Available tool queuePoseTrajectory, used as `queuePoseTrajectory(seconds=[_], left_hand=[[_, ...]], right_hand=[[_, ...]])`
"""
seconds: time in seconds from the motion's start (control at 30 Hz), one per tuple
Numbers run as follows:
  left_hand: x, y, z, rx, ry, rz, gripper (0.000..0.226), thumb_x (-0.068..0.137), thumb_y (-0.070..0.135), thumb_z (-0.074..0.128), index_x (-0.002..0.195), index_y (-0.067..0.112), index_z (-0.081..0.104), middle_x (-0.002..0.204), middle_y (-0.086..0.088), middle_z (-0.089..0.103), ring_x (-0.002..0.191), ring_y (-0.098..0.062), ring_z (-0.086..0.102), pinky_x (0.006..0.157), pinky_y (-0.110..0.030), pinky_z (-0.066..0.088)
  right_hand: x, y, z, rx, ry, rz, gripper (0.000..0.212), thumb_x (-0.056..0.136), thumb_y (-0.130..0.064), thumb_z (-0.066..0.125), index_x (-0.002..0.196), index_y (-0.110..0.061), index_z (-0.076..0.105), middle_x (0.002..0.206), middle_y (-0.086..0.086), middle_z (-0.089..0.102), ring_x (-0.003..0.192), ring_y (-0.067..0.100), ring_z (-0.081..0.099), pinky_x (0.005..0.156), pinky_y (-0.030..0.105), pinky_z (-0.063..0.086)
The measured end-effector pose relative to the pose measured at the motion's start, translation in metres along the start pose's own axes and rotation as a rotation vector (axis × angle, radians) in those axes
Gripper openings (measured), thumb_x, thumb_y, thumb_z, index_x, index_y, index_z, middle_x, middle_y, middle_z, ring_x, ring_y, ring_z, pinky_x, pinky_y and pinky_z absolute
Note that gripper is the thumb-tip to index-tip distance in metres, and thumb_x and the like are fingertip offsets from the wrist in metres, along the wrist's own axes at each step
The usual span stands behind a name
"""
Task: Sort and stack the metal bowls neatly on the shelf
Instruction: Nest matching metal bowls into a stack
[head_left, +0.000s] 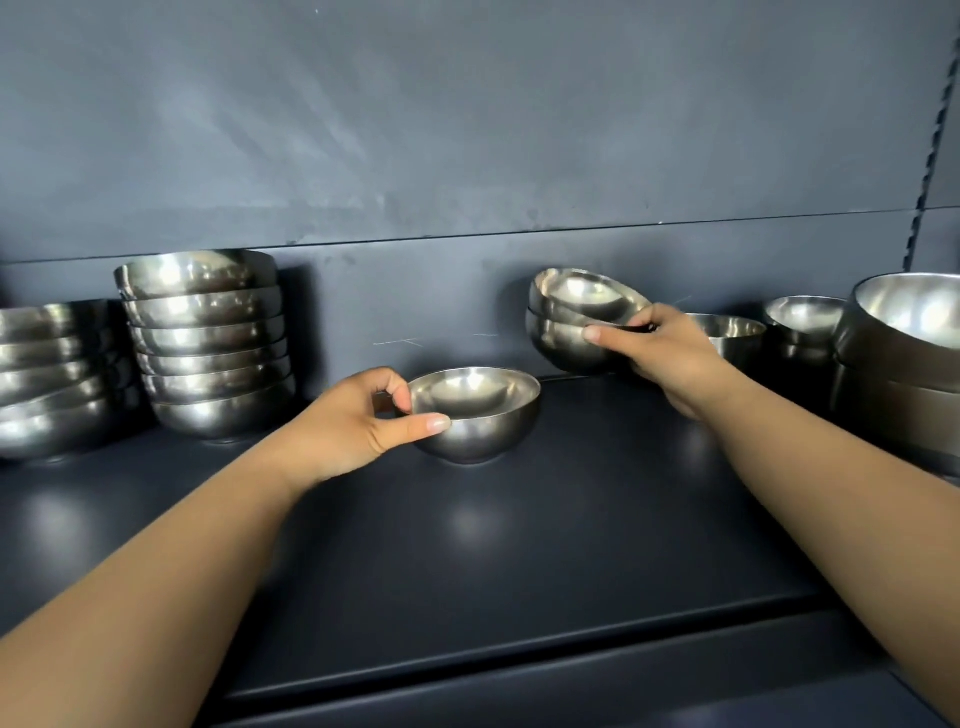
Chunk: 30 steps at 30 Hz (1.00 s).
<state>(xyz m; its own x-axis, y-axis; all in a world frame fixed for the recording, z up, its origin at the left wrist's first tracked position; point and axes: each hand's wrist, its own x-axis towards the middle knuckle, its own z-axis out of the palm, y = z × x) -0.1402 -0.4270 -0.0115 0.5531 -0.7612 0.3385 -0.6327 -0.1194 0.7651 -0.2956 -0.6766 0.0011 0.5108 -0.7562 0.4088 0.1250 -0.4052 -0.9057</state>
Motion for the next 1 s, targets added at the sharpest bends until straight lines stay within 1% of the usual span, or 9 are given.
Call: queuePoseTrajectory(seconds=[0.13, 0.23, 0.33, 0.4, 0.47, 0.57, 0.63, 0.83, 1.0], left_hand=[[0.003, -0.002, 0.008, -0.136, 0.038, -0.023, 0.056, 0.05, 0.054, 0.082, 0.091, 0.03, 0.052, 0.095, 0.015, 0.06, 0.091, -0.003, 0.06, 0.087, -0.023, 0.045], [0.005, -0.003, 0.009, -0.288, 0.066, -0.088, 0.087, 0.048, 0.053, 0.08, 0.123, 0.028, 0.043, 0.109, 0.008, 0.053, 0.098, -0.005, 0.057, 0.097, -0.035, 0.046], [0.004, -0.002, 0.008, -0.341, 0.065, -0.125, 0.102, 0.051, 0.05, 0.074, 0.14, 0.021, 0.032, 0.124, 0.001, 0.048, 0.101, -0.008, 0.057, 0.089, -0.031, 0.048], [0.002, -0.002, 0.008, -0.303, 0.027, -0.13, 0.097, 0.05, 0.051, 0.067, 0.138, 0.022, 0.038, 0.128, 0.004, 0.048, 0.11, -0.013, 0.056, 0.087, -0.029, 0.047], [0.001, -0.001, 0.009, -0.272, -0.041, -0.098, 0.067, 0.057, 0.051, 0.066, 0.12, 0.032, 0.056, 0.121, 0.01, 0.058, 0.111, -0.011, 0.057, 0.087, -0.027, 0.048], [0.0, 0.0, 0.009, -0.288, -0.07, -0.084, 0.028, 0.056, 0.049, 0.067, 0.083, 0.042, 0.068, 0.092, 0.018, 0.067, 0.095, -0.005, 0.059, 0.087, -0.026, 0.048], [0.001, -0.001, 0.009, -0.296, -0.071, -0.08, 0.012, 0.063, 0.045, 0.067, 0.075, 0.048, 0.069, 0.082, 0.023, 0.069, 0.087, 0.001, 0.06, 0.085, -0.022, 0.047], [0.001, -0.003, 0.011, -0.293, -0.063, -0.017, 0.041, 0.049, 0.049, 0.07, 0.087, 0.033, 0.066, 0.087, 0.027, 0.07, 0.084, 0.014, 0.062, 0.082, -0.019, 0.046], [0.001, 0.0, 0.008, -0.291, -0.056, -0.019, 0.044, 0.051, 0.044, 0.07, 0.092, 0.03, 0.063, 0.085, 0.026, 0.071, 0.084, 0.015, 0.062, 0.083, -0.018, 0.045]], right_hand=[[-0.02, -0.031, 0.015, 0.112, -0.056, -0.108, 0.039, 0.056, -0.033, 0.084, 0.063, -0.023, 0.047, 0.065, -0.016, 0.065, 0.067, -0.002, 0.061, 0.063, 0.011, 0.044], [-0.037, -0.037, 0.035, 0.086, -0.19, -0.129, 0.038, 0.05, -0.033, 0.084, 0.06, -0.024, 0.049, 0.078, -0.003, 0.07, 0.079, 0.01, 0.065, 0.075, 0.023, 0.048], [-0.047, -0.039, 0.045, 0.022, -0.242, -0.115, 0.035, 0.054, -0.032, 0.083, 0.063, -0.022, 0.051, 0.07, -0.006, 0.058, 0.073, 0.01, 0.055, 0.07, 0.023, 0.043], [-0.05, -0.038, 0.048, -0.003, -0.284, -0.118, 0.034, 0.057, -0.031, 0.083, 0.064, -0.022, 0.051, 0.071, -0.005, 0.056, 0.074, 0.01, 0.055, 0.071, 0.023, 0.041], [-0.054, -0.035, 0.051, -0.047, -0.322, -0.14, 0.032, 0.058, -0.032, 0.082, 0.064, -0.022, 0.051, 0.07, -0.007, 0.056, 0.071, 0.008, 0.054, 0.069, 0.021, 0.041], [-0.058, -0.032, 0.055, -0.11, -0.363, -0.16, 0.028, 0.061, -0.036, 0.079, 0.066, -0.024, 0.053, 0.069, -0.015, 0.056, 0.067, 0.0, 0.052, 0.063, 0.011, 0.041], [-0.058, -0.029, 0.056, -0.11, -0.378, -0.16, 0.024, 0.064, -0.038, 0.076, 0.069, -0.026, 0.055, 0.075, -0.015, 0.058, 0.072, 0.0, 0.054, 0.066, 0.009, 0.041], [-0.053, -0.022, 0.054, -0.026, -0.362, -0.193, 0.026, 0.06, -0.042, 0.074, 0.074, -0.028, 0.057, 0.079, -0.009, 0.058, 0.077, 0.006, 0.054, 0.074, 0.019, 0.042], [-0.051, -0.017, 0.056, -0.047, -0.368, -0.196, 0.038, 0.051, -0.054, 0.07, 0.079, -0.033, 0.056, 0.086, -0.008, 0.057, 0.083, 0.008, 0.054, 0.082, 0.026, 0.043]])
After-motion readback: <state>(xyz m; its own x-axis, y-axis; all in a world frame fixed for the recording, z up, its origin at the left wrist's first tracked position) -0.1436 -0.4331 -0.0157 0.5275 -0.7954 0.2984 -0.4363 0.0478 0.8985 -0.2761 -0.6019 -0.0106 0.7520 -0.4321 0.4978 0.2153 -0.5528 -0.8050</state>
